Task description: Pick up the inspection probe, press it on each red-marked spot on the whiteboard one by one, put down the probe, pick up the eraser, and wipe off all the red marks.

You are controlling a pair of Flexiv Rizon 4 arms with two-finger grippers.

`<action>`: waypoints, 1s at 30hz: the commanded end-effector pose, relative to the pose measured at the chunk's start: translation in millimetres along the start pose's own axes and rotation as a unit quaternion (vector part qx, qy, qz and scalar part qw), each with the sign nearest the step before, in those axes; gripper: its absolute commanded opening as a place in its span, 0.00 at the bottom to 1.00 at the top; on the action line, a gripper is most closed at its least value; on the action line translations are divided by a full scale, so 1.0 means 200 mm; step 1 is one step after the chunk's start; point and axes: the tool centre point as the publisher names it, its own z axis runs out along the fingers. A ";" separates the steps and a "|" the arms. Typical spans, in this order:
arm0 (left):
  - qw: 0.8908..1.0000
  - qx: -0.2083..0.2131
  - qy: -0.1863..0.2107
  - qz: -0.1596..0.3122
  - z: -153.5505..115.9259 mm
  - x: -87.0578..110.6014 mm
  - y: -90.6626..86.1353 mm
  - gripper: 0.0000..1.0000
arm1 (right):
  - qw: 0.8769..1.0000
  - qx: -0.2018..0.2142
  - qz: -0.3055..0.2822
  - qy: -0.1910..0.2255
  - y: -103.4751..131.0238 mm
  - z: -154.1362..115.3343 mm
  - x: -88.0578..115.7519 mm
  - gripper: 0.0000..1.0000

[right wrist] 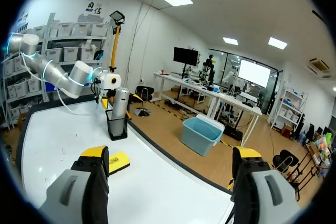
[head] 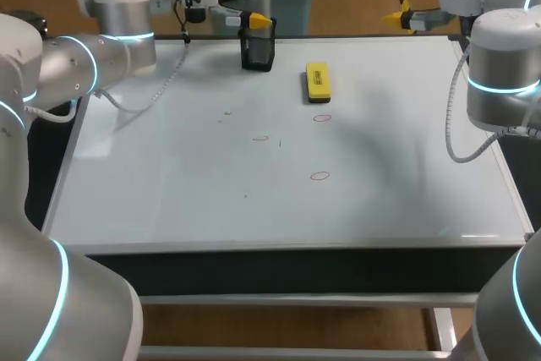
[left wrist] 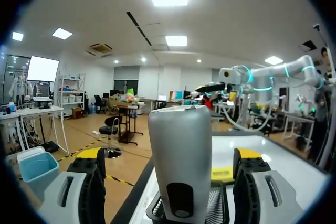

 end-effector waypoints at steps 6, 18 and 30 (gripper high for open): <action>0.994 0.009 0.109 -0.002 0.03 -0.06 0.03 1.00 | 1.000 0.001 0.000 0.001 0.00 0.00 0.00 1.00; 0.992 0.008 0.130 -0.007 0.06 -0.06 0.04 0.98 | 1.000 0.001 0.000 0.001 0.00 0.00 0.00 1.00; 0.990 0.009 0.140 -0.007 0.04 -0.02 0.04 0.07 | 1.000 0.001 0.000 0.001 0.00 0.00 0.00 1.00</action>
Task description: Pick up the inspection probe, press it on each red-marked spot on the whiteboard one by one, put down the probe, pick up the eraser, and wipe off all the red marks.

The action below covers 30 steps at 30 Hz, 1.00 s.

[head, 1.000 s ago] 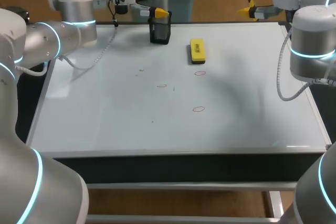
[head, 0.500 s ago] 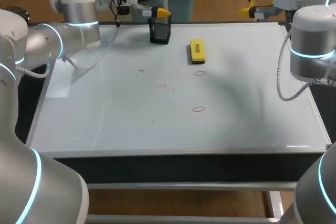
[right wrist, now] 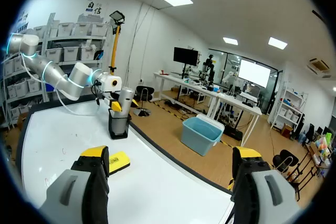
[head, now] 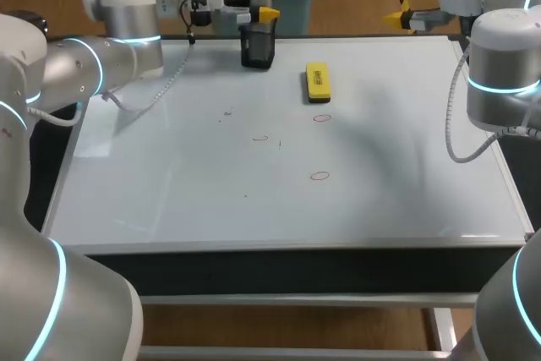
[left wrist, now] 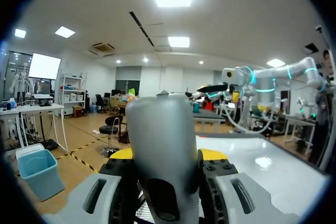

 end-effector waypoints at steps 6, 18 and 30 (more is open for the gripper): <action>0.990 -0.001 0.142 0.007 -0.04 0.02 0.01 0.00 | 1.000 0.001 0.000 0.001 0.00 0.00 0.00 1.00; 0.991 0.004 0.132 0.027 -0.09 0.09 -0.08 0.00 | 1.000 0.001 0.000 0.001 0.00 0.00 0.00 1.00; 0.992 0.015 0.117 0.054 -0.07 0.09 -0.28 0.00 | 1.000 0.001 0.000 0.001 0.00 0.00 0.00 1.00</action>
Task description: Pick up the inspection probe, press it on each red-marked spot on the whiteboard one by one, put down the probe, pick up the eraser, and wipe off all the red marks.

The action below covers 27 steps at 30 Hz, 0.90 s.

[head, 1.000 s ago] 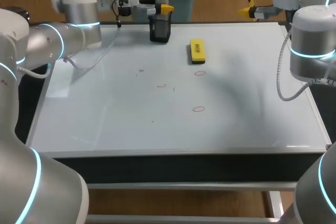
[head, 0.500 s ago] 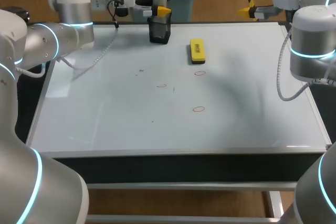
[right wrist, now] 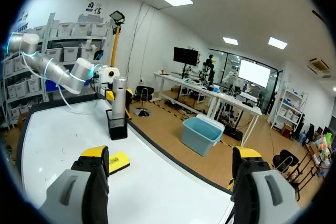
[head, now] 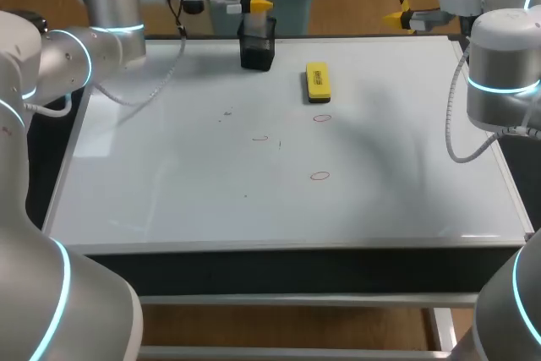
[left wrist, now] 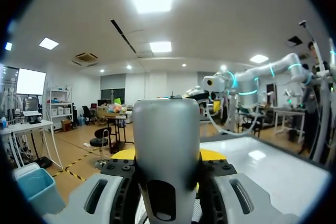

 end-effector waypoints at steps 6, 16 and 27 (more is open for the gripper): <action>0.999 -0.011 0.036 0.002 0.00 -0.03 -0.16 0.00 | 1.000 0.001 0.000 0.001 0.00 0.00 0.00 1.00; 1.000 -0.014 -0.016 0.009 -0.07 0.07 -0.32 0.00 | 1.000 0.001 0.000 0.001 0.00 0.00 0.00 1.00; 0.994 -0.024 -0.107 0.009 -0.24 0.23 -0.35 0.00 | 1.000 0.001 0.000 0.001 0.00 0.00 0.00 1.00</action>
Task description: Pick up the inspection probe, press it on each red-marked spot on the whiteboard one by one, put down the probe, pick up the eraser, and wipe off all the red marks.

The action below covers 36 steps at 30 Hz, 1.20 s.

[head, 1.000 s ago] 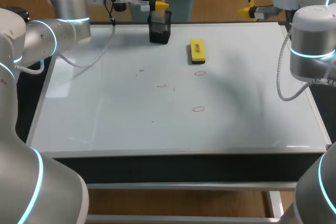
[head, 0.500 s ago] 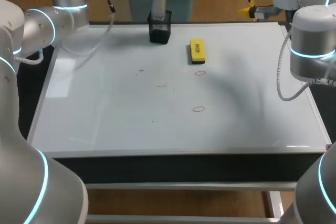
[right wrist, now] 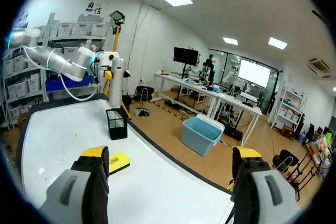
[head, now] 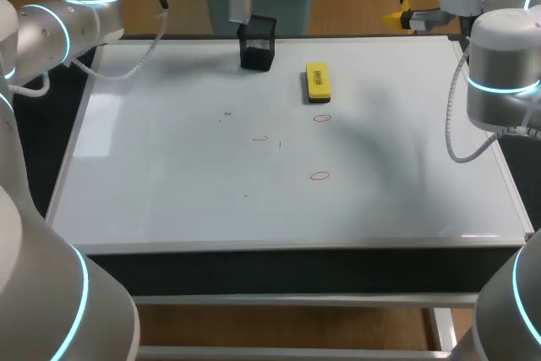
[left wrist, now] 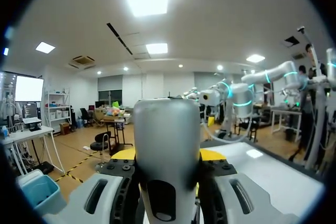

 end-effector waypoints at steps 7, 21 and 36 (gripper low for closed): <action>0.986 -0.015 -0.167 0.004 -0.11 0.34 -0.07 0.00 | 1.000 0.001 0.000 0.001 0.00 0.00 0.00 1.00; 0.964 -0.036 -0.262 0.002 -0.28 0.54 -0.02 0.00 | 1.000 0.001 0.000 0.001 0.00 0.00 0.00 1.00; 0.938 -0.044 -0.343 0.008 -0.38 0.69 0.03 0.00 | 1.000 0.001 0.000 0.001 0.00 0.00 0.00 1.00</action>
